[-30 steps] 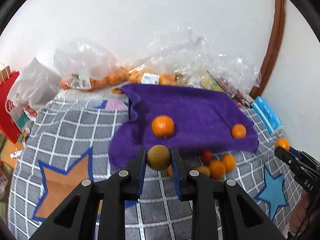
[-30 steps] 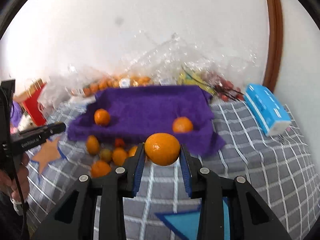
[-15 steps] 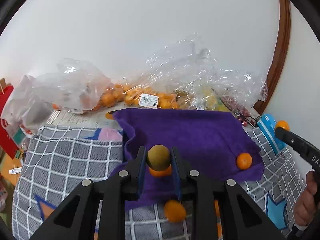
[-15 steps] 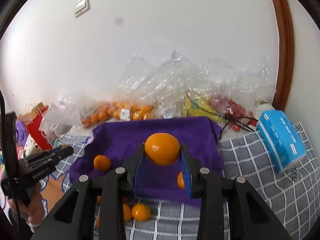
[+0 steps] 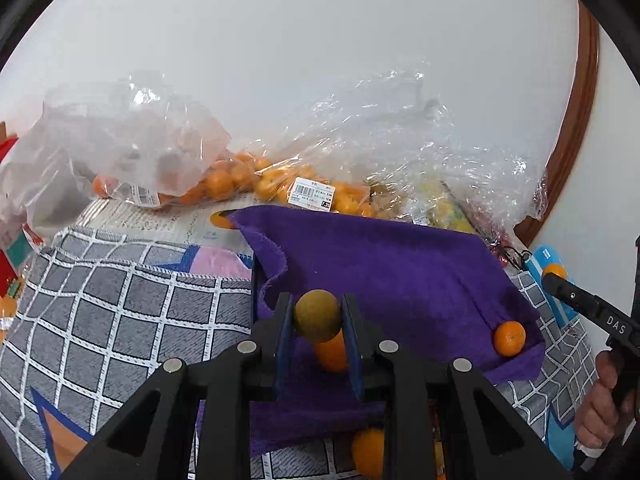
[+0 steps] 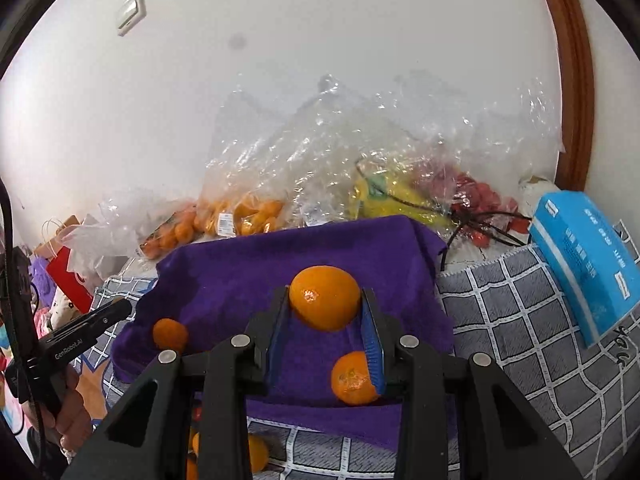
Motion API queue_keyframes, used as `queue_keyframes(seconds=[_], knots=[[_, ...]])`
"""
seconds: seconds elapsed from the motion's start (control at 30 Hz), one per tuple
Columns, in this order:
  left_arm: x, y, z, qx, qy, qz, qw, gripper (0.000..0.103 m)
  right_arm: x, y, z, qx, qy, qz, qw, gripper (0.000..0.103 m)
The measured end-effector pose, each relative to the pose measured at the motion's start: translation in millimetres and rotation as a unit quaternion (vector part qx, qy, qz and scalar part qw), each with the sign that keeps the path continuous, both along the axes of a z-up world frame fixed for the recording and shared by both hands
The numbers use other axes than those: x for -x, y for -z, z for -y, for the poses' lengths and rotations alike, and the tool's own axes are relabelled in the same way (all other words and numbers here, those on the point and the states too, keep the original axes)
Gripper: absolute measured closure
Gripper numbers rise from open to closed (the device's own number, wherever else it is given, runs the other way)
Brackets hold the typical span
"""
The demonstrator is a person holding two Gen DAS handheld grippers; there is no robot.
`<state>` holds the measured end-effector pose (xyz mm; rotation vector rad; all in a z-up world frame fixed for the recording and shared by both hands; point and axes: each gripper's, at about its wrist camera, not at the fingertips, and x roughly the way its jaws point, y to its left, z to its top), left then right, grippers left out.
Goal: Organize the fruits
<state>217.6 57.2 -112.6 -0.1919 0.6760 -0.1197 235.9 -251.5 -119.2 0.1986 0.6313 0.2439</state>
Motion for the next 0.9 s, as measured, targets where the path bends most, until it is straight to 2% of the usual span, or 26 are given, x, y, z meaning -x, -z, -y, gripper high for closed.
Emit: queue_keyframes(seconds=[0.73, 0.9], knots=[[0.4, 9.9, 4.1, 0.000, 0.021, 0.005, 0.9998, 0.080, -21.5, 43.3, 17.6, -0.009, 0.030, -0.037, 0.999, 0.069], [-3.5, 14.6, 3.5, 0.002, 0.017, -0.007, 0.9998, 0.080, -26.1, 50.7, 12.7, 0.002, 0.027, -0.046, 0.999, 0.069]])
